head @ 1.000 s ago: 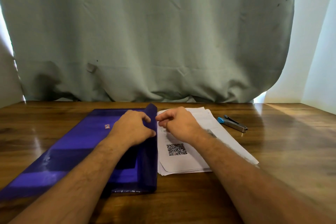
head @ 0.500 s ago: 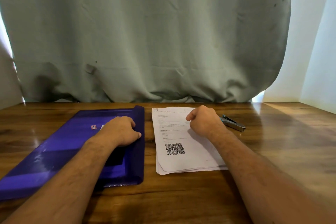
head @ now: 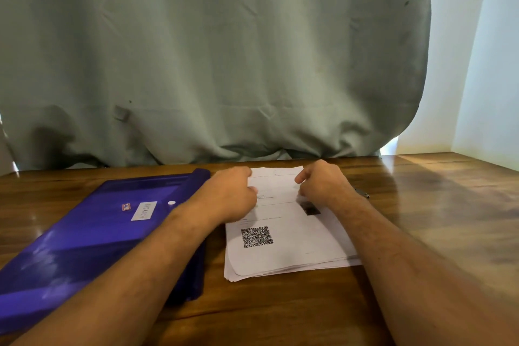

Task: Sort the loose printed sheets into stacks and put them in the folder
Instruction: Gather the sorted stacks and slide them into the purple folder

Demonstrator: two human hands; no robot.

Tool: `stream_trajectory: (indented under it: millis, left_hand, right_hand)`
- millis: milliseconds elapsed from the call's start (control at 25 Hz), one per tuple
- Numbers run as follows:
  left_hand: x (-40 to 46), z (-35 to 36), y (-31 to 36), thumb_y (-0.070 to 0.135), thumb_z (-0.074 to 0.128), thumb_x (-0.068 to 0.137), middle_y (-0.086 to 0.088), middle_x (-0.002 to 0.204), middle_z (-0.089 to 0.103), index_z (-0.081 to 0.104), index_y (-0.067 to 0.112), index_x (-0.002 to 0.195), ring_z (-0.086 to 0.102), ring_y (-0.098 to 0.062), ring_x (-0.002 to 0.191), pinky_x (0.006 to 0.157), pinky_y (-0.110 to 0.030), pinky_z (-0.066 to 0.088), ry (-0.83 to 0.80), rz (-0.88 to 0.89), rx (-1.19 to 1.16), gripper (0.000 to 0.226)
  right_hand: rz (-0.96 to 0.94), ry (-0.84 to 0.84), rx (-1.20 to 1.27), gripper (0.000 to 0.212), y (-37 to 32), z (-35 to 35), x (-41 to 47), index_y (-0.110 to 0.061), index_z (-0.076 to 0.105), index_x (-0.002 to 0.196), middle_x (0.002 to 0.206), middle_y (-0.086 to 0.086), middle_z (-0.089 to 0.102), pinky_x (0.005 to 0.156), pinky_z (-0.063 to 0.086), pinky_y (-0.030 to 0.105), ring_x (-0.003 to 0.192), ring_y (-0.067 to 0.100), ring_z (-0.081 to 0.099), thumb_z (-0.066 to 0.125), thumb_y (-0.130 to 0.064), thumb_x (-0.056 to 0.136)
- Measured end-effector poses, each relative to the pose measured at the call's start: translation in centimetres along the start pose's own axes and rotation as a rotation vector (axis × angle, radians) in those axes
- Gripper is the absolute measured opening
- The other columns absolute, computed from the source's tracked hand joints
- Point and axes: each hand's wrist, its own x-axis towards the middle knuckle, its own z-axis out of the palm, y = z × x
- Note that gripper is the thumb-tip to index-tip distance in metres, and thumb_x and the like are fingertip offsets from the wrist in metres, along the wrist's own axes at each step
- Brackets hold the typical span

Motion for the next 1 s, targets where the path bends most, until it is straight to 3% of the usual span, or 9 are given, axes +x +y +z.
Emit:
stream_trajectory:
  millis: [120, 200, 320, 440, 600, 720, 800, 880, 1000]
  left_hand:
    - [2.9, -0.5, 0.0, 0.054, 0.059, 0.094, -0.008, 0.140, 0.059, 0.057, 0.014, 0.136, 0.056, -0.027, 0.124, 0.090, -0.031, 0.044, -0.145, -0.135, 0.100, 0.058]
    - [4.1, 0.3, -0.8, 0.066, 0.060, 0.088, -0.009, 0.139, 0.059, 0.056, 0.013, 0.137, 0.057, -0.027, 0.123, 0.094, -0.033, 0.046, -0.180, -0.197, 0.158, 0.073]
    - [5.2, 2.5, -2.2, 0.074, 0.062, 0.081, -0.013, 0.139, 0.057, 0.042, 0.006, 0.142, 0.056, -0.031, 0.124, 0.096, -0.038, 0.047, -0.095, -0.272, 0.156, 0.094]
    - [5.8, 3.8, -3.1, 0.076, 0.062, 0.078, -0.016, 0.133, 0.059, 0.028, 0.003, 0.147, 0.059, -0.034, 0.119, 0.088, -0.040, 0.049, 0.016, -0.298, 0.092, 0.106]
    - [5.9, 4.2, -4.0, 0.069, 0.066, 0.081, -0.012, 0.133, 0.061, 0.040, 0.006, 0.138, 0.058, -0.032, 0.122, 0.080, -0.033, 0.042, 0.035, -0.295, -0.166, 0.089]
    - [5.9, 3.8, -4.4, 0.053, 0.070, 0.087, -0.007, 0.129, 0.064, 0.055, 0.013, 0.126, 0.059, -0.027, 0.114, 0.077, -0.030, 0.040, 0.045, -0.320, -0.342, 0.058]
    - [5.8, 3.7, -4.8, 0.045, 0.071, 0.089, -0.004, 0.115, 0.065, 0.063, 0.023, 0.103, 0.057, -0.021, 0.098, 0.071, -0.030, 0.039, 0.051, -0.328, -0.428, 0.028]
    - [5.8, 3.6, -5.0, 0.041, 0.072, 0.090, -0.001, 0.102, 0.060, 0.056, 0.029, 0.083, 0.055, -0.019, 0.092, 0.071, -0.031, 0.041, 0.054, -0.339, -0.517, 0.021]
    - [5.9, 3.5, -5.3, 0.040, 0.072, 0.090, 0.001, 0.097, 0.061, 0.059, 0.015, 0.103, 0.060, -0.022, 0.095, 0.078, -0.036, 0.049, 0.036, -0.379, -0.595, 0.030]
  right_hand:
    - [0.029, -0.015, -0.063, 0.010, 0.4, 0.2, 0.5, -0.009, 0.065, 0.093, 0.096, 0.006, 0.065, 0.082, 0.057, 0.034, 0.082, 0.019, 0.059, 0.060, -0.018, 0.091]
    - [0.032, -0.012, -0.083, 0.013, 0.8, 0.3, 0.6, -0.010, 0.065, 0.098, 0.100, 0.008, 0.065, 0.082, 0.056, 0.035, 0.082, 0.020, 0.057, 0.061, -0.019, 0.089]
    - [0.040, 0.008, -0.079, 0.016, 1.2, 0.4, 0.8, -0.013, 0.063, 0.103, 0.103, 0.007, 0.063, 0.075, 0.051, 0.030, 0.083, 0.020, 0.056, 0.064, -0.022, 0.089]
    - [0.067, 0.004, -0.069, 0.034, 1.4, 0.4, 1.3, -0.014, 0.061, 0.121, 0.115, 0.006, 0.062, 0.075, 0.044, 0.027, 0.086, 0.018, 0.051, 0.065, -0.026, 0.090]
    - [0.090, 0.035, 0.013, 0.037, 2.1, 0.8, 1.7, -0.016, 0.061, 0.121, 0.116, 0.004, 0.062, 0.086, 0.051, 0.032, 0.100, 0.023, 0.058, 0.069, -0.023, 0.085]
    - [0.171, 0.037, 0.125, 0.027, 2.6, 1.1, 2.5, -0.012, 0.065, 0.108, 0.105, 0.005, 0.066, 0.083, 0.055, 0.036, 0.093, 0.023, 0.062, 0.070, -0.022, 0.083]
    - [0.216, 0.073, 0.251, 0.022, 2.4, 0.9, 2.9, -0.009, 0.066, 0.103, 0.100, 0.006, 0.067, 0.080, 0.055, 0.034, 0.090, 0.023, 0.063, 0.069, -0.022, 0.085]
    - [0.224, 0.098, 0.401, 0.025, 1.9, 0.6, 2.9, -0.008, 0.066, 0.110, 0.101, 0.004, 0.067, 0.076, 0.052, 0.030, 0.092, 0.021, 0.063, 0.061, -0.027, 0.094]
    - [0.137, 0.034, 0.238, 0.028, 1.7, 0.6, 2.2, -0.015, 0.064, 0.118, 0.100, 0.001, 0.065, 0.079, 0.050, 0.029, 0.093, 0.020, 0.062, 0.047, -0.031, 0.102]
